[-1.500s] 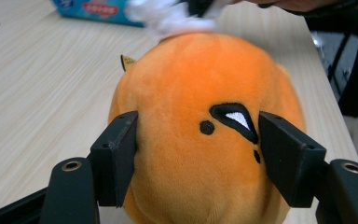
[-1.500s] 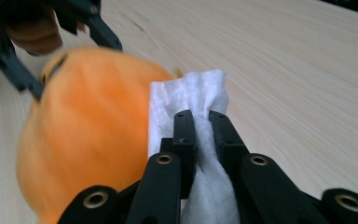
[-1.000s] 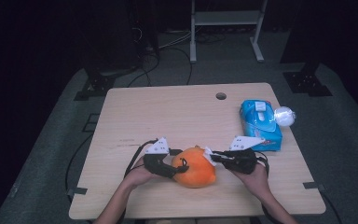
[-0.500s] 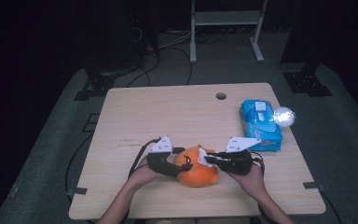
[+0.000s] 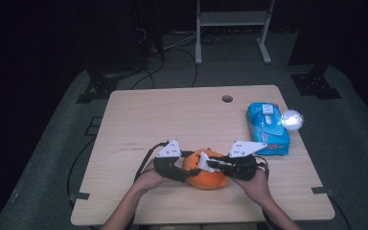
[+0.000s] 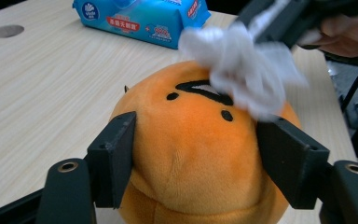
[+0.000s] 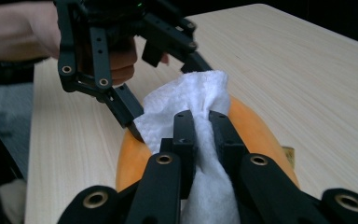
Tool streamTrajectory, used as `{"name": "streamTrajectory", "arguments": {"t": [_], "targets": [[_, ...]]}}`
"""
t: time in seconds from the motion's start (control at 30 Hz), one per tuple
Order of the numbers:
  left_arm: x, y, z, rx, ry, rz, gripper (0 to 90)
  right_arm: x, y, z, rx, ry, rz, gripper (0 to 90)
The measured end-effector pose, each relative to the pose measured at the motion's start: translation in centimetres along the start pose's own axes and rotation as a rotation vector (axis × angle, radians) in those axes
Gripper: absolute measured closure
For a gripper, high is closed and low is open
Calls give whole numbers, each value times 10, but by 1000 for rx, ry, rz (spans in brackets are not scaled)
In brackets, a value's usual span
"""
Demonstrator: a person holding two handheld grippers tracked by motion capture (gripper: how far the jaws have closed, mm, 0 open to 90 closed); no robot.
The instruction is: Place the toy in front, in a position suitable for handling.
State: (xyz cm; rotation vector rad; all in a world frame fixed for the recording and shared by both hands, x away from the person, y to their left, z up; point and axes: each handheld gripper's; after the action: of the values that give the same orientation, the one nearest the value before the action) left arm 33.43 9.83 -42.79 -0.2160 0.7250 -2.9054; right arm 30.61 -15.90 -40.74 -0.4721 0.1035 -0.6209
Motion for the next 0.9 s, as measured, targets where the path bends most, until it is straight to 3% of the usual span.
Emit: {"name": "streamTrajectory", "arguments": {"t": [0.07,0.2,0.3,0.4,0.47,0.57,0.67,0.8,0.9], "targets": [[-1,-2,-1,7,-9,-1,246,-3,3,1,-10,-28,-13,814],[-6,-7,-6,11,-56,-22,115,10,1,-5,-11,26,-17,815],[-7,-3,-9,10,-61,-32,185,19,-3,-8,-10,42,-45,814],[-5,-1,-4,19,-50,-12,269,22,-5,-8,-18,55,-67,815],[-3,0,-1,29,-52,-6,298,17,-7,-5,-6,36,-78,815],[3,4,4,22,-16,-1,313,2,-7,3,20,-21,-52,815],[6,4,5,4,10,9,322,-10,-5,9,15,-75,-60,815],[5,3,1,6,4,7,325,5,-8,4,4,-39,-96,815],[1,4,-1,33,-46,17,234,20,-11,-5,-21,12,-115,815]]}}
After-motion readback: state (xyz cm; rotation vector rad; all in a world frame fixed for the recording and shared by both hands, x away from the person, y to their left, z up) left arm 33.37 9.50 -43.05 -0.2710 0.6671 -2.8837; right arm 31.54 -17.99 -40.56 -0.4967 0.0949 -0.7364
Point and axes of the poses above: each handheld gripper's, and its own axes: y roughly forward along the jaws, z roughly out of its top, x roughly to its right, and after that the axes turned 10 degrees about -z, right-handed
